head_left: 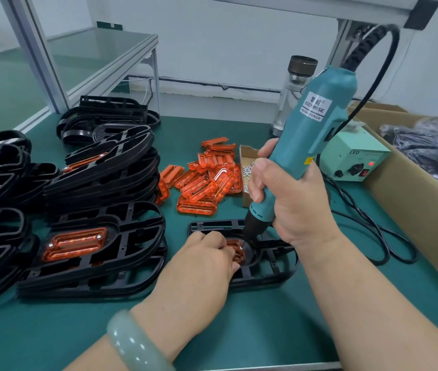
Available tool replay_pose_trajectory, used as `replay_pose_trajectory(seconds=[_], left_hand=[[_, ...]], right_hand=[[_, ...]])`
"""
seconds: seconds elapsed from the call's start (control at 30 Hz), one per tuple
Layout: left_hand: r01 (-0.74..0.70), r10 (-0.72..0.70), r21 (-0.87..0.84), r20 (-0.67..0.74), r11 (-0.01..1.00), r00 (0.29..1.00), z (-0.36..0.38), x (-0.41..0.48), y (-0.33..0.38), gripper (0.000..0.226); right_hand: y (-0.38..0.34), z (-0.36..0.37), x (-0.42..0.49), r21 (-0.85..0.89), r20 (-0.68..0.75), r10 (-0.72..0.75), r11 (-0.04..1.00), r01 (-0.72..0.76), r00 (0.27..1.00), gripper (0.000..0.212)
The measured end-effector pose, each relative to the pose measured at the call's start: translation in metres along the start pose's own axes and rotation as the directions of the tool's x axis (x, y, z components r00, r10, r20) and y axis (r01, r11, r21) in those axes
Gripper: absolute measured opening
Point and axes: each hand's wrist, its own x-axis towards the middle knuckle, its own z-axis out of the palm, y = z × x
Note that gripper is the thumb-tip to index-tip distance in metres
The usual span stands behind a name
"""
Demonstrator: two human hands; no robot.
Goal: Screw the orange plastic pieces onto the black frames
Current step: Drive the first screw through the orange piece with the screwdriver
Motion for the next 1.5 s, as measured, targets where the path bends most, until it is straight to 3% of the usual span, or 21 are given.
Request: replay_pose_trajectory(seconds=[0.27, 0.47, 0.57, 0.77, 0.87, 0.93, 1.03, 1.2, 1.43, 1.5], left_hand=[[0.014, -0.014, 0.006, 0.012, 1.0, 1.0, -0.003, 0.0, 0.001, 0.04], [0.022, -0.022, -0.013, -0.001, 1.0, 1.0, -0.003, -0.002, 0.0, 0.039], [0.02, -0.021, -0.017, -0.03, 1.0, 0.999, -0.003, -0.001, 0.0, 0.038], [-0.033, 0.033, -0.002, -0.079, 0.999, 0.996, -0.011, -0.001, 0.005, 0.01], [-0.019, 0.015, -0.077, -0.05, 0.997, 0.999, 0.0, 0.0, -0.001, 0.029], [-0.016, 0.014, -0.05, -0.04, 0.999, 0.999, 0.007, 0.001, -0.005, 0.038], [0.01, -0.011, -0.069, -0.017, 0.998, 1.0, 0.006, 0.001, -0.004, 0.038], [-0.006, 0.005, -0.036, -0.029, 0.999, 1.0, 0.007, 0.002, -0.003, 0.039], [0.03, -0.036, -0.092, -0.062, 0.995, 0.997, 0.002, 0.002, 0.0, 0.038], [-0.01, 0.008, -0.045, -0.035, 0.999, 0.999, 0.003, 0.001, -0.001, 0.04]], right_hand=[[-0.001, -0.003, -0.003, 0.003, 0.042, -0.011, 1.0, 0.011, 0.999, 0.024], [0.0, -0.001, 0.001, 0.022, 0.029, 0.02, 1.0, -0.021, 0.999, 0.01], [0.002, 0.0, 0.001, 0.033, 0.043, 0.002, 0.999, -0.003, 0.999, 0.014], [0.004, 0.0, -0.001, 0.035, 0.016, -0.015, 0.999, 0.014, 1.0, 0.018], [0.003, 0.002, 0.0, 0.035, 0.058, -0.014, 0.999, 0.012, 0.998, 0.031], [0.004, 0.004, 0.002, 0.017, 0.065, -0.009, 1.0, 0.008, 0.998, 0.026], [0.005, 0.005, 0.004, 0.0, 0.047, -0.013, 1.0, 0.013, 0.999, 0.013], [0.006, 0.002, 0.003, -0.005, 0.048, -0.024, 1.0, 0.025, 0.999, 0.018], [0.003, 0.0, 0.003, 0.056, -0.042, 0.019, 0.998, -0.017, 0.999, 0.013], [0.002, -0.002, 0.004, 0.075, -0.077, 0.024, 0.997, -0.019, 0.997, 0.012]])
